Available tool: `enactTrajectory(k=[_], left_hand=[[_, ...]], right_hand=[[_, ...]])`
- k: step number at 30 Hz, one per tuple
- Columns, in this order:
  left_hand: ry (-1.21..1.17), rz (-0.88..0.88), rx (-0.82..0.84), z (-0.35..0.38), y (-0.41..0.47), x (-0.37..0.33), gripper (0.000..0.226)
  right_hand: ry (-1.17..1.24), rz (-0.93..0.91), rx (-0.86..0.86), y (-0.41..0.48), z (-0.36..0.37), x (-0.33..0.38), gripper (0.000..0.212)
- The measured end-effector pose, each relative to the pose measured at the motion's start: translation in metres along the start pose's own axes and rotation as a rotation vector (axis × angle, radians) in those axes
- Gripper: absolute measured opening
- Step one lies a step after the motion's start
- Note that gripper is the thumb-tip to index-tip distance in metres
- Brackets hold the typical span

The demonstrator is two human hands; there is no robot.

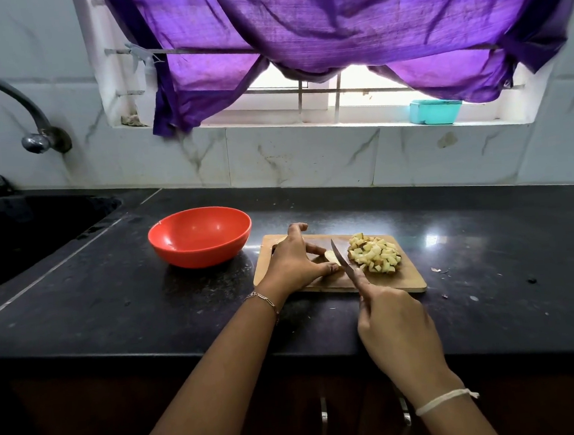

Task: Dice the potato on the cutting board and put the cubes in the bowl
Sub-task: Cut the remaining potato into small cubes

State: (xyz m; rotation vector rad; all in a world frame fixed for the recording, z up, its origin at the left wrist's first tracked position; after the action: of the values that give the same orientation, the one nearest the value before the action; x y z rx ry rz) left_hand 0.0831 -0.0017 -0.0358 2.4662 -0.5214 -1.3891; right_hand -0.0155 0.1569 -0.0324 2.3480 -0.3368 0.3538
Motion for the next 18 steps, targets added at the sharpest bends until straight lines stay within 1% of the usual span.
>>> enactTrajectory(k=[4,8,14,18], left_hand=[[-0.024,-0.005,0.000,-0.002,-0.001,-0.001,0.089],[-0.014,0.004,0.004,-0.002,-0.001,-0.002,0.085],[0.009,0.005,-0.007,-0.001,-0.001,-0.002,0.076],[0.008,-0.003,-0.011,-0.001,0.000,-0.002,0.071]], right_hand=[[-0.048,-0.023,0.011,-0.003,0.002,0.002,0.057],[-0.154,-0.062,0.049,-0.003,0.005,0.008,0.063],[-0.206,-0.152,0.092,0.005,0.002,0.011,0.060],[-0.219,-0.194,0.099,0.014,-0.001,0.016,0.053]])
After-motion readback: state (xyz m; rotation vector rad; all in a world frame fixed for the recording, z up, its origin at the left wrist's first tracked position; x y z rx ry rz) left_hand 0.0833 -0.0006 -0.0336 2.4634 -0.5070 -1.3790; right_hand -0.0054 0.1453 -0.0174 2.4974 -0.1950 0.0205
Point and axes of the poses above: each hand's wrist, its own y-axis towards the middle knuckle, its own z-axis out of the palm, x = y × z, the point moved 2 cm from there along y, towards the middle knuckle, and after that the axes turned 13 degrees about -x, right-handed, at the moved point
